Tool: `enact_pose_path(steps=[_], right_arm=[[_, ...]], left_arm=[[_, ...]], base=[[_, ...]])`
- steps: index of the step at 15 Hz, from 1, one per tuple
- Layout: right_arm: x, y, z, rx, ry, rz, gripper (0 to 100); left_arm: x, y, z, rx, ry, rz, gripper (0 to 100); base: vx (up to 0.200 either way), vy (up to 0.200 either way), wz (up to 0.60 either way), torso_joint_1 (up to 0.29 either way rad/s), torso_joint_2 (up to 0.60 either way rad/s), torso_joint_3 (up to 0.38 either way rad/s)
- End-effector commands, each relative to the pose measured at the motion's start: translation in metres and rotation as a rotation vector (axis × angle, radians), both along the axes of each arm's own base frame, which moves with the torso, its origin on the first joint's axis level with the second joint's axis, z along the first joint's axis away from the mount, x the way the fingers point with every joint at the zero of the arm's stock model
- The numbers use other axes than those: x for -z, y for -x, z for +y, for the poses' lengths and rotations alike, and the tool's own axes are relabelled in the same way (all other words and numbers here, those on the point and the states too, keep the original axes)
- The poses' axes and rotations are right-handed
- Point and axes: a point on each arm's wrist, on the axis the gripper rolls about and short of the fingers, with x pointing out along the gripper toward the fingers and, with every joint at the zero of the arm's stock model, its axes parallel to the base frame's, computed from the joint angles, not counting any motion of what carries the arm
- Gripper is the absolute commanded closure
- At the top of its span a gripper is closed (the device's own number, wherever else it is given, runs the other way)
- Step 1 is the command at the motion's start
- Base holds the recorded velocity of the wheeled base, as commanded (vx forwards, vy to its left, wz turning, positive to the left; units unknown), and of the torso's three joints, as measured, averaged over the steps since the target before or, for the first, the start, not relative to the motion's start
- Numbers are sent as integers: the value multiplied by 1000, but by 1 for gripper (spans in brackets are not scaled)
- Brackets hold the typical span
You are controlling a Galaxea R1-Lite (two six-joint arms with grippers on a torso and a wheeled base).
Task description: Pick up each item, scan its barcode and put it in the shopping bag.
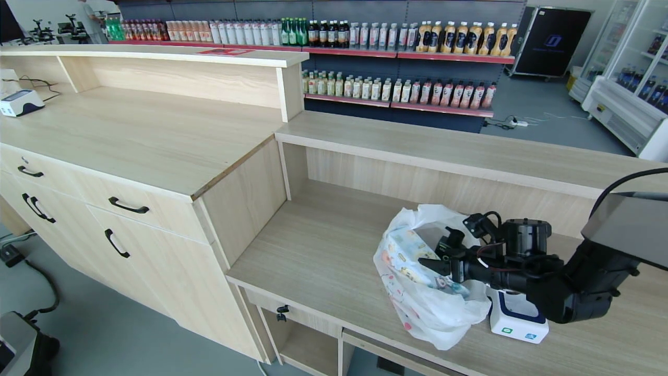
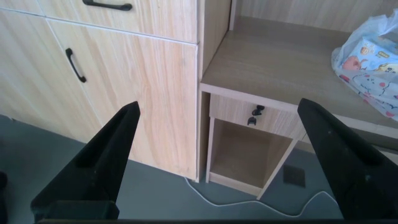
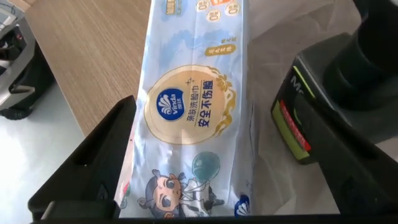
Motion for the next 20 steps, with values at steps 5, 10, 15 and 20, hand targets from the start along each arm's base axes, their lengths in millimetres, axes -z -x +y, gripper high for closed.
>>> enact_pose_path(steps=[5,10,15,20], right_arm=[[-48,-2,-3,9,-24,-139,0],[-74,5,-2,-51,-47,-211,0],[-158,41,-24,-6,15,-477,0],[-238,76,-71,172,302,-652,0]], left_arm=[[0,0,0,-1,0,2,0],[0,0,0,-1,0,2,0],[0,0,0,-1,0,2,0],[0,0,0,-1,-1,1,0]], base=[[0,0,0,0,0,0],[0,0,0,0,0,0],[0,0,0,0,0,0],[0,0,-360,-35,72,41]])
